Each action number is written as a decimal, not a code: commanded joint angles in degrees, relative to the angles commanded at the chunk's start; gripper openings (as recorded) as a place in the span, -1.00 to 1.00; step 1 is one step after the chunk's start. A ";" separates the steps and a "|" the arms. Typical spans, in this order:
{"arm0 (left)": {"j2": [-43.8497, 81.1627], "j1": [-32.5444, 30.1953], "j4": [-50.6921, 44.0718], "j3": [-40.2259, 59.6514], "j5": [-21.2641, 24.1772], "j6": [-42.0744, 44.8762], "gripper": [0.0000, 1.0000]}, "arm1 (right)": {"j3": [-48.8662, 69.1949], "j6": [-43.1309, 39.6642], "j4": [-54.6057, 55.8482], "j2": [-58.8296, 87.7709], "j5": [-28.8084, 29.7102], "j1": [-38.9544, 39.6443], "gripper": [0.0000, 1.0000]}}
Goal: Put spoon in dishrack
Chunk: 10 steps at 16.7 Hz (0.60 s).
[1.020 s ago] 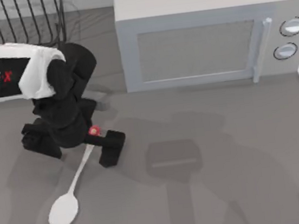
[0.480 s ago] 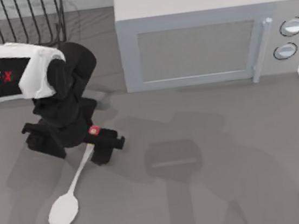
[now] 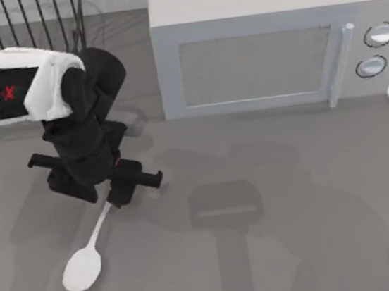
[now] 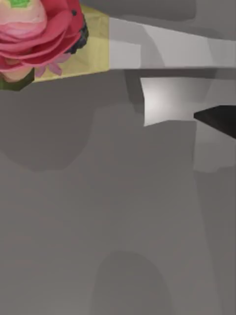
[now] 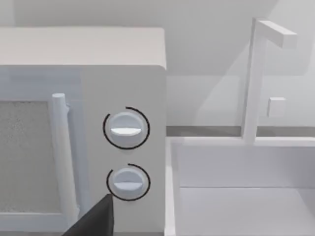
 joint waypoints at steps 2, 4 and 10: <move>-0.34 -0.08 -4.49 4.42 -0.01 -0.12 -1.00 | 0.00 0.00 0.00 0.00 0.00 0.00 1.00; -0.95 -0.11 -11.35 10.37 -0.02 -0.29 -1.00 | 0.00 0.00 0.00 0.00 0.00 0.00 1.00; -4.19 -0.29 -35.45 29.13 -0.05 -0.49 -1.00 | 0.00 0.00 0.00 0.00 0.00 0.00 1.00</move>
